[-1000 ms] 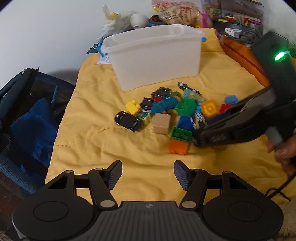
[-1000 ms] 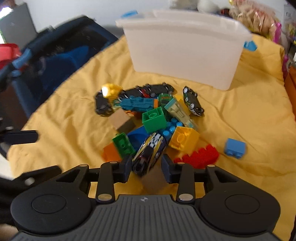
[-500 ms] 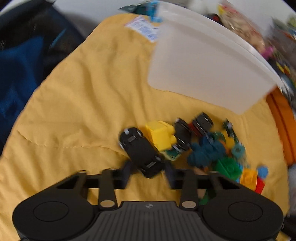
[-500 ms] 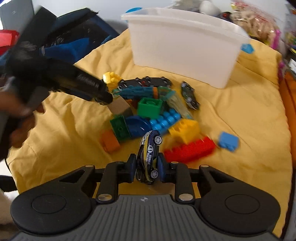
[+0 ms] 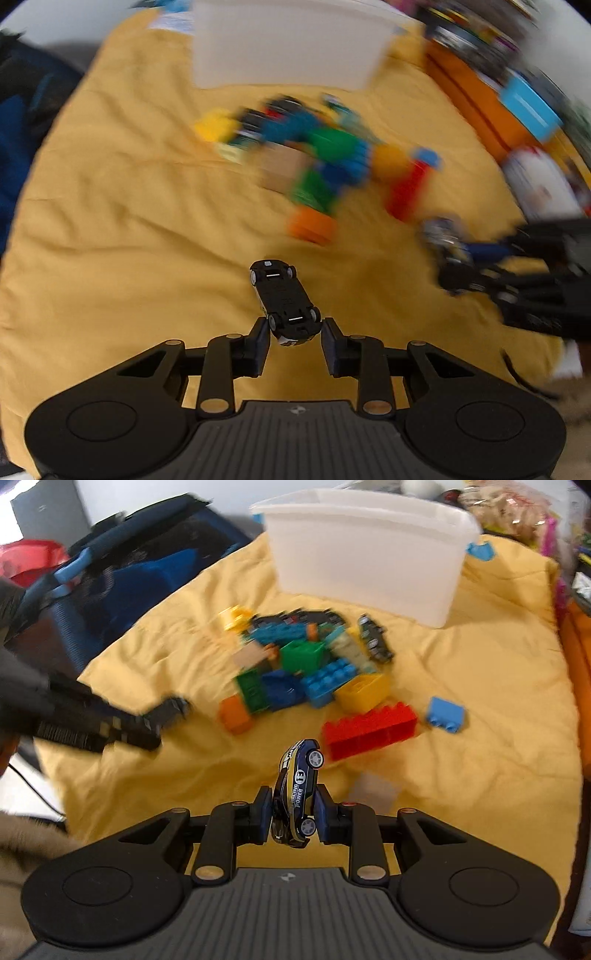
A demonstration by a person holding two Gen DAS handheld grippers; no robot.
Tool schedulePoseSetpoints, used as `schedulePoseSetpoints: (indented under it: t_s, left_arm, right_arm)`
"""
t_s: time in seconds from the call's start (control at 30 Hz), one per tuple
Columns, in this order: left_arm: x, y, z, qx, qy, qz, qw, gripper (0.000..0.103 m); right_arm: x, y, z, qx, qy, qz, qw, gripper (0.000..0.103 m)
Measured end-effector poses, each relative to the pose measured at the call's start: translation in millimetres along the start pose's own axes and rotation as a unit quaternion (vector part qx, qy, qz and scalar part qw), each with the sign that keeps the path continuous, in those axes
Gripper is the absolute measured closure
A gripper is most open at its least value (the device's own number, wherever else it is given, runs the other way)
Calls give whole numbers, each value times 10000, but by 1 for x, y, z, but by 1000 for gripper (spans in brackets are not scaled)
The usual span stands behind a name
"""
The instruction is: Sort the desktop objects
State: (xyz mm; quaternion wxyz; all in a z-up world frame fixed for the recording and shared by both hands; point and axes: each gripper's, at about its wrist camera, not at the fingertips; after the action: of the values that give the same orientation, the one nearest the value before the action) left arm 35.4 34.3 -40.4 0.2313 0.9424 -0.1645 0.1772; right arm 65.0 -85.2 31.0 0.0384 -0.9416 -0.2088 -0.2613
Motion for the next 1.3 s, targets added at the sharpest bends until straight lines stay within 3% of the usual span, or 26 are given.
schedulePoseSetpoints:
  t_s: [0.17, 0.23, 0.3, 0.37, 0.53, 0.67, 0.73, 0.87, 0.97, 1.1, 1.2, 1.3]
  left_arm:
    - [-3, 28, 14, -121, -33, 345, 9993, 66]
    - [1, 32, 21, 506, -60, 433, 9978, 63]
    - [-1, 43, 17, 1183, -3, 773, 9900, 63]
    - [-6, 52, 9, 1390, 39, 1010, 9851, 63]
    - [-1, 70, 27, 1377, 5, 1281, 9822, 61]
    - [4, 52, 48, 1055, -193, 645, 9921, 65]
    - [3, 52, 46, 1066, -79, 597, 9925, 66]
    - [0, 76, 30, 1772, 366, 1375, 9738, 66]
    - [-4, 91, 25, 1670, 598, 1926, 9651, 64]
    - [2, 73, 49, 1301, 81, 1431, 9811, 64]
    - [-1, 57, 56, 1336, -18, 1132, 9846, 74]
    - [-3, 45, 49, 1016, 67, 815, 9915, 80]
  right_arm:
    - [-6, -4, 13, 437, -175, -28, 9989, 75]
    - [-9, -2, 15, 110, -216, -43, 9997, 66]
    - [-11, 0, 9, -258, -20, -226, 9994, 66]
    - [-11, -3, 2, -339, 139, -427, 9984, 67]
    - [-12, -17, 3, -348, 280, -866, 9952, 70]
    - [-16, -13, 16, -287, 100, -798, 9963, 69]
    - [-20, -13, 16, -257, 96, -776, 9966, 69]
    - [-23, -14, 10, -348, 226, -770, 9962, 69]
    - [-22, -15, 7, -385, 286, -795, 9957, 69]
    - [-21, -15, 9, -374, 256, -726, 9963, 69]
    - [-22, -15, 8, -417, 301, -707, 9962, 69]
    - [-22, -14, 8, -412, 299, -601, 9969, 70]
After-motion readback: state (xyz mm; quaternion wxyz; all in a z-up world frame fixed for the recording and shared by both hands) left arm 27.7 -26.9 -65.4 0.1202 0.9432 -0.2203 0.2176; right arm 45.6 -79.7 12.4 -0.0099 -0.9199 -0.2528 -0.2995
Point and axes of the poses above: each gripper's, at about its wrist camera, not at the fingertips, and z roughly the way its jaws point, y to its right, x to its top, and after that the axes turned 12 degrees about -x, right-handed
